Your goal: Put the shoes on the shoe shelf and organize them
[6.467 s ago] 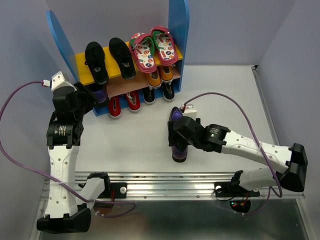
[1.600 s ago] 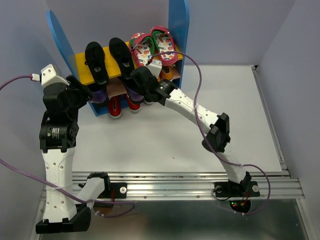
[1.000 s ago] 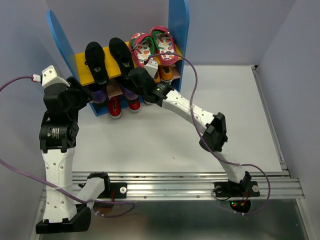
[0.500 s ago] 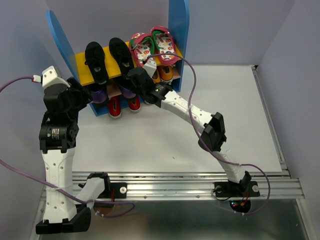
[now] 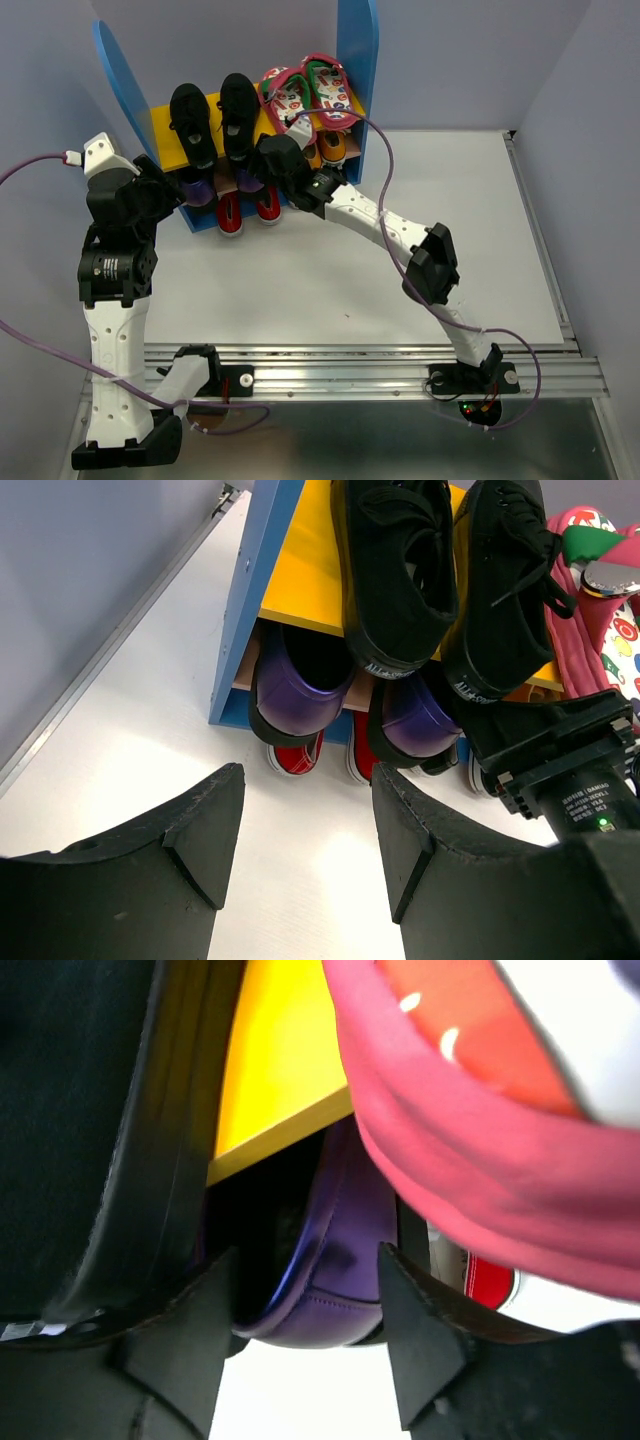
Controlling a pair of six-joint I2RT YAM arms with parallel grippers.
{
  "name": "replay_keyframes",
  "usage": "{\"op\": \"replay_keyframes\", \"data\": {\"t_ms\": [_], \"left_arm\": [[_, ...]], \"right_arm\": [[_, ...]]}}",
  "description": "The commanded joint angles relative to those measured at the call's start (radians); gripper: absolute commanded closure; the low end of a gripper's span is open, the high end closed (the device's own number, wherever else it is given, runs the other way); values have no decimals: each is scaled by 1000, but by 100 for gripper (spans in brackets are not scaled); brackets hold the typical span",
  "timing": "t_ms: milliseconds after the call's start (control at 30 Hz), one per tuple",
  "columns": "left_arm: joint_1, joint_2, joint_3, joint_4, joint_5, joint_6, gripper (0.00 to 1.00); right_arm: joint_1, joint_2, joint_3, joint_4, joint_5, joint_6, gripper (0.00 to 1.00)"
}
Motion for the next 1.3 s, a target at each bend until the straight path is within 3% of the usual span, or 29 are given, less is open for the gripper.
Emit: {"op": "replay_keyframes", "data": {"t_ms": [0,700,867,1000,1267], "left_arm": [[0,-20,24,22,5,16,36],[0,-22,23,25,3,18,36],[0,-25,15,37,23,16,36],[0,-34,-14,59,32,15,36],[0,-83,-43,142,104,67,35]], "right_arm": [[2,-111,-38,83,-44,-11,36],[2,-389,-431,159,-75,-65,36],[2,-559,-575,141,-84,-166,21],[2,-717,-780,87,82,-192,1],[2,-972,-1020,-234,503,-110,0]]}}
